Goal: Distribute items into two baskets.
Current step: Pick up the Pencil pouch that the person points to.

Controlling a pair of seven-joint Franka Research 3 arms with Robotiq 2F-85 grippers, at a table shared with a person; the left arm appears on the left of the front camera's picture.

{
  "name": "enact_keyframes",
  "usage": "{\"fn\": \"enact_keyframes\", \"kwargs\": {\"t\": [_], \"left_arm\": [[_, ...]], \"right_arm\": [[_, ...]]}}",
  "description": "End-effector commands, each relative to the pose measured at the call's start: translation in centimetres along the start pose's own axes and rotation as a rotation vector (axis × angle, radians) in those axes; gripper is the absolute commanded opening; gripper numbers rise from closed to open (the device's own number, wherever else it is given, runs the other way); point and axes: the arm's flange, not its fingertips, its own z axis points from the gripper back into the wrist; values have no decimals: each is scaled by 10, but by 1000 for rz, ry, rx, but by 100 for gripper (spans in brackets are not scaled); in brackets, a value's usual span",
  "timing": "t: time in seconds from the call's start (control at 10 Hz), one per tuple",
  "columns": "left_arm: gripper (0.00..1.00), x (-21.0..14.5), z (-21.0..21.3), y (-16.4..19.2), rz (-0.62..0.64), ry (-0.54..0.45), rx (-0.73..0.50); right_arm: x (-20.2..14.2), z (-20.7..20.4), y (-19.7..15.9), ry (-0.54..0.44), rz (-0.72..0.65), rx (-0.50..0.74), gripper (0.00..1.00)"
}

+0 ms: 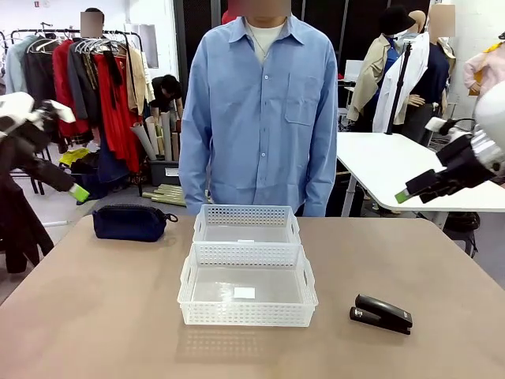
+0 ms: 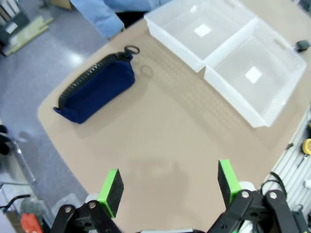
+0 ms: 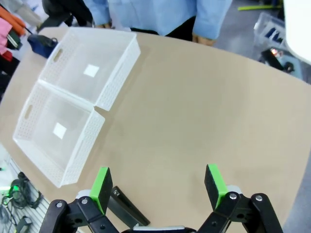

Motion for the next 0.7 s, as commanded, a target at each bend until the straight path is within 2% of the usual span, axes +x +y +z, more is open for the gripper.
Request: {"fn": "enact_keyframes", "kwargs": {"t": [0.0,0.4,0.6], "left_arm": [[100,-16,21,8,14,-44,-12],[100,-28,44,35,58,-54,-38],[100,-33,50,41,54,-83,-40]], "right_arm": [[-16,18,-18,-65,-5,64,100],[-46,62,-46,-208,-70,125,100],[-59,77,-53,-245,-87,126,100]]}}
